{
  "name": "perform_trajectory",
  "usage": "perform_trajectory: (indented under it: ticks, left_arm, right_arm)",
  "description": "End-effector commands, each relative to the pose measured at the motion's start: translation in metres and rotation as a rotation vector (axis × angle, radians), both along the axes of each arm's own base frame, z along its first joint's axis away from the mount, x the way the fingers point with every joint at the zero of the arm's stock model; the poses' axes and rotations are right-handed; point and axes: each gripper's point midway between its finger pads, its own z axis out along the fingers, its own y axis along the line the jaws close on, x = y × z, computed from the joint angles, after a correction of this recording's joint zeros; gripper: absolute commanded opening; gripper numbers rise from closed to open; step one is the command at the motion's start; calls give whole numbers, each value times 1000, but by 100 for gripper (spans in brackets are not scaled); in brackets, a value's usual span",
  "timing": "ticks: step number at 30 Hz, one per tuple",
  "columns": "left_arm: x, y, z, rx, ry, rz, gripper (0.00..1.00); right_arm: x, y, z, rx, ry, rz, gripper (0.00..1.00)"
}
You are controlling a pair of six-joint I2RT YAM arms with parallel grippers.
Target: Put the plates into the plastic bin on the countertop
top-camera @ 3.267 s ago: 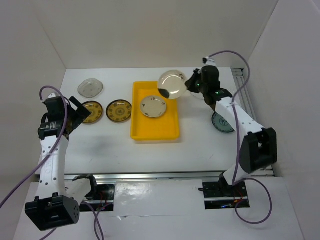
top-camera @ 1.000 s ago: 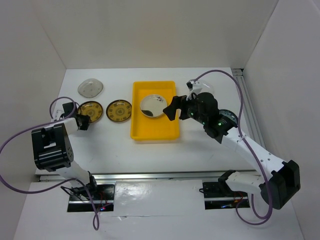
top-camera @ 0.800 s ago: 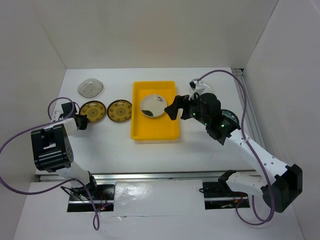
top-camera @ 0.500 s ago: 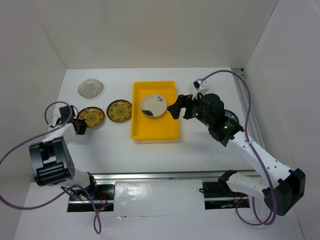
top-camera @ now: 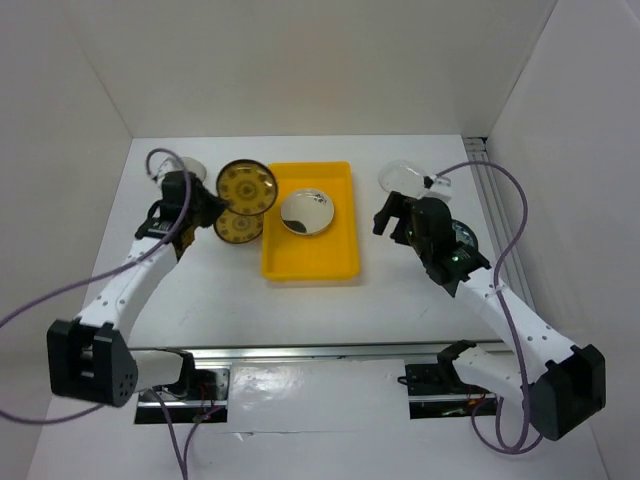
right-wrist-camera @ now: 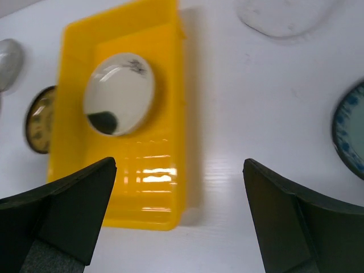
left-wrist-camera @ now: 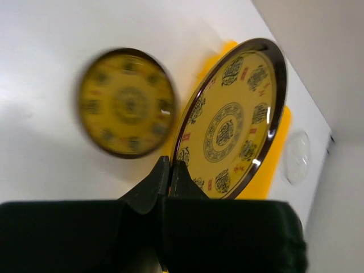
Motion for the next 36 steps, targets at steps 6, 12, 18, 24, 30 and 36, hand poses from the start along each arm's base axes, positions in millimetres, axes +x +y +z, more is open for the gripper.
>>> perform_trajectory:
  ticks: [6,12,18,24,30,36]
  left_arm:
    - [77,-128,21,111,-62,-436,0]
    - [105,-158,-36,114,65,-504,0]
    - [108,-170,-85,118,204,-519,3]
    - [104,-175,-86,116,219,-510,49]
    - [79,-165,-56,143,177,-475,100]
    - [46,-159,0,153,57,-494,100]
  right_arm:
    - [-29,-105,-95,88,171,-391,100]
    - [-75,-164,-101,245,83,-739,100]
    - [-96,-186,-97,233,32,-852,100]
    - [-92,-188,-100,226,85,-878,100]
    - [-77,-180,-124,241,158,-853,100]
    - [-56,-179,-138,281,103,-827,99]
